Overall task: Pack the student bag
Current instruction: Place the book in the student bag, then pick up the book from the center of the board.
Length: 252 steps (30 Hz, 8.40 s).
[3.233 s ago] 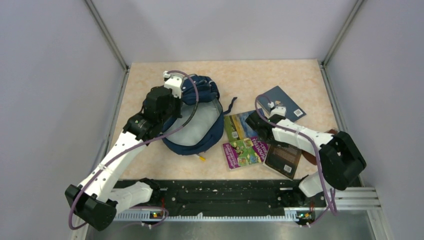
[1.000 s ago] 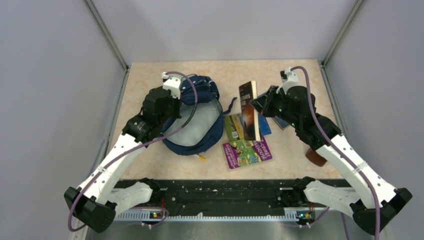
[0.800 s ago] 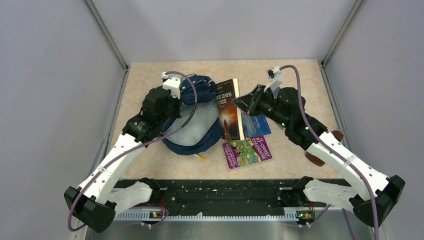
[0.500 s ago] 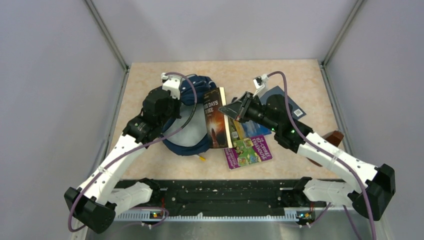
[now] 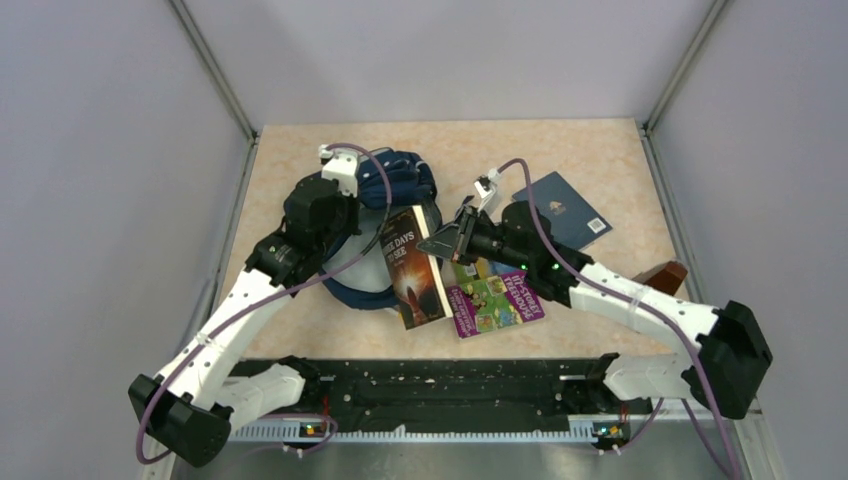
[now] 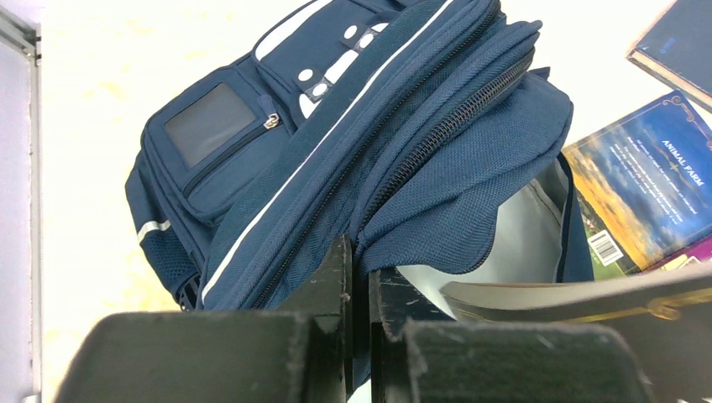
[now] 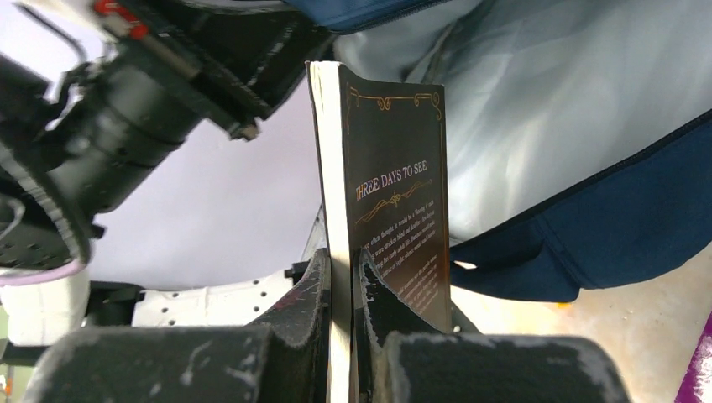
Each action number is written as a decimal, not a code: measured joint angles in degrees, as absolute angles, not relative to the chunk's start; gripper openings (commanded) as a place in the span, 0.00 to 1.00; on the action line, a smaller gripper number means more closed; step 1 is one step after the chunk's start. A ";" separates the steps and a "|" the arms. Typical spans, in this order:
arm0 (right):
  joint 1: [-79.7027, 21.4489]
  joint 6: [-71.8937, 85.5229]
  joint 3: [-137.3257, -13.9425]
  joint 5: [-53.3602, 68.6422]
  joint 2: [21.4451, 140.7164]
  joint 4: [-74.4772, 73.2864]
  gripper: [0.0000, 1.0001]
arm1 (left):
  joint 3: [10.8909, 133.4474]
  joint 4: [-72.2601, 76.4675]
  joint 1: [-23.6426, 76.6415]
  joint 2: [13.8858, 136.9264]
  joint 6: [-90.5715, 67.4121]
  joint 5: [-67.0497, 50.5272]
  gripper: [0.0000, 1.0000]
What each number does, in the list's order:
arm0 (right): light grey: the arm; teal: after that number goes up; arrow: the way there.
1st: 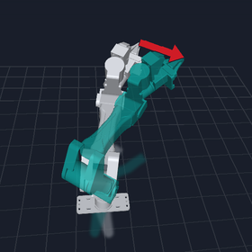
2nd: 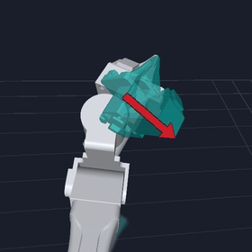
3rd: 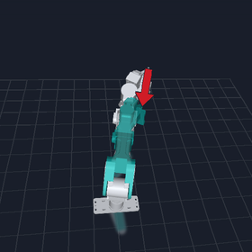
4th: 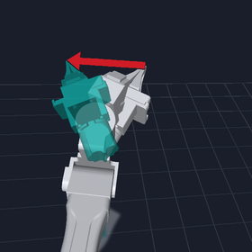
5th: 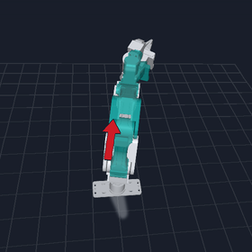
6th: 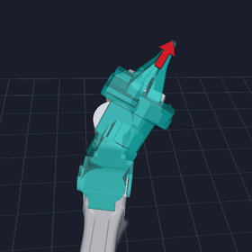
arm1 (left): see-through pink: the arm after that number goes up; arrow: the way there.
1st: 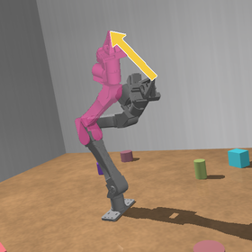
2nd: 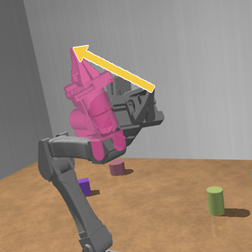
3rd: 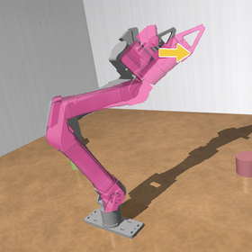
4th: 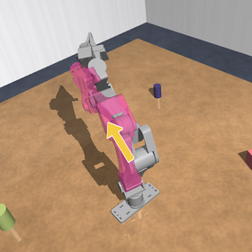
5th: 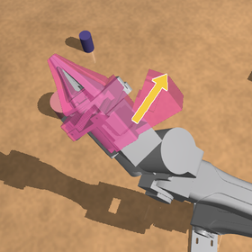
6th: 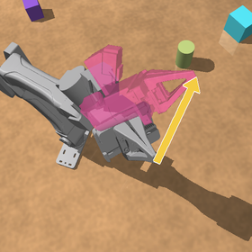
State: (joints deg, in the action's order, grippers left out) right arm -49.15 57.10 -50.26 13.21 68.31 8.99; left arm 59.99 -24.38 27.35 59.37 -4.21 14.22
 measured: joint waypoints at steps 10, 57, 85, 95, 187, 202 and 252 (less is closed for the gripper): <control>-49.15 60.01 -50.50 13.63 78.15 15.44 0.00 | 57.52 -23.53 27.00 56.73 -2.63 8.29 0.00; -48.05 84.79 -59.07 -18.00 107.85 44.75 0.00 | 57.49 -21.37 26.94 55.53 -4.03 4.34 0.00; -49.43 71.00 -77.36 -30.13 122.45 38.00 0.23 | 57.49 -21.47 26.94 55.11 -5.48 2.92 0.00; -50.13 58.85 -73.38 -32.56 120.99 41.52 0.66 | 57.49 -21.47 26.94 55.11 -5.48 2.83 0.00; -20.71 61.25 -14.04 14.61 39.48 -20.40 0.57 | 57.49 -21.50 27.24 55.81 -4.32 5.58 0.00; -20.71 71.83 -8.54 16.08 32.08 -12.95 0.46 | 57.49 -21.50 27.62 56.31 -4.34 5.61 0.00; -20.88 52.45 -40.10 7.60 32.97 -29.76 0.00 | 57.49 -21.45 27.86 56.82 -4.32 5.85 0.00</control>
